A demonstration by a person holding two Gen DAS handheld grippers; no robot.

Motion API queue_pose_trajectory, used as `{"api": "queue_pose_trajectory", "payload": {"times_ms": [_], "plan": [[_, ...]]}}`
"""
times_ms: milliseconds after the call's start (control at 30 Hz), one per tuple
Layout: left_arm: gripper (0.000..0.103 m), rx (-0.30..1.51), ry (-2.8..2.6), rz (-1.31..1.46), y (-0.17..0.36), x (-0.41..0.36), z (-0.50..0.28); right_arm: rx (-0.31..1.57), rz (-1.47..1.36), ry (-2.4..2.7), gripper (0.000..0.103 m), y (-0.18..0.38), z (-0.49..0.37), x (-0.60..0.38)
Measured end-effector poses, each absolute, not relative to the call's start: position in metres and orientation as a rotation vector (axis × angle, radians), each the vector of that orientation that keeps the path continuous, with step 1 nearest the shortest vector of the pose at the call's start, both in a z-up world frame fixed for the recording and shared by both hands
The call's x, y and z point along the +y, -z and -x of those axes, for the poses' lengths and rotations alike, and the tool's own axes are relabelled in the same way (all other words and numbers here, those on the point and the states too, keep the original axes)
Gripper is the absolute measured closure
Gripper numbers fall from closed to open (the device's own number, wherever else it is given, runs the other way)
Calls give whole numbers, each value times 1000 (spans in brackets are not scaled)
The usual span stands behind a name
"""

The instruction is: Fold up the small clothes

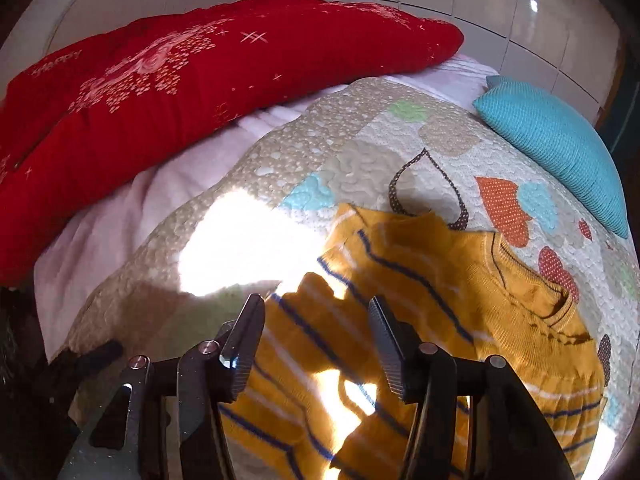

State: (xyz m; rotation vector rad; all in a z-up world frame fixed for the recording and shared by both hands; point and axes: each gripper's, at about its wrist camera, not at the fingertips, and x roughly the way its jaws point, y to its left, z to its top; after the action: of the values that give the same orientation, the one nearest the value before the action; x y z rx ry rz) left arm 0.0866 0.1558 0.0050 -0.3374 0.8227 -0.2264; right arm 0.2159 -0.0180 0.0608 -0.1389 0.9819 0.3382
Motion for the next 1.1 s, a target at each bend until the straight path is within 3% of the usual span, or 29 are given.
{"api": "queue_pose_trajectory", "payload": {"times_ms": [100,267,467,500,567,700,933,1100], "plan": [[8,812,207,338,-14,174,-57,964,215,-412,32,-54,-169,-7],[8,810,134,359,-15,206,-29,896,552,-314,33,-10,-119,29],[8,807,131,455,-12,222,-20,742,870,-103,52,24,-132,78],[8,811,130,460,-12,221,-22,758,873,-81,63,27,-143,82],[8,821,136,472,-13,221,-21,816,807,-52,82,29,-164,81],[8,828,153,495,-21,218,-18,844,583,-115,89,0,-173,55],[8,821,208,459,-46,183,-22,703,-38,-35,90,-111,-145,-114],[8,845,277,396,-53,136,-27,691,-445,124,90,-97,-85,-276]]}}
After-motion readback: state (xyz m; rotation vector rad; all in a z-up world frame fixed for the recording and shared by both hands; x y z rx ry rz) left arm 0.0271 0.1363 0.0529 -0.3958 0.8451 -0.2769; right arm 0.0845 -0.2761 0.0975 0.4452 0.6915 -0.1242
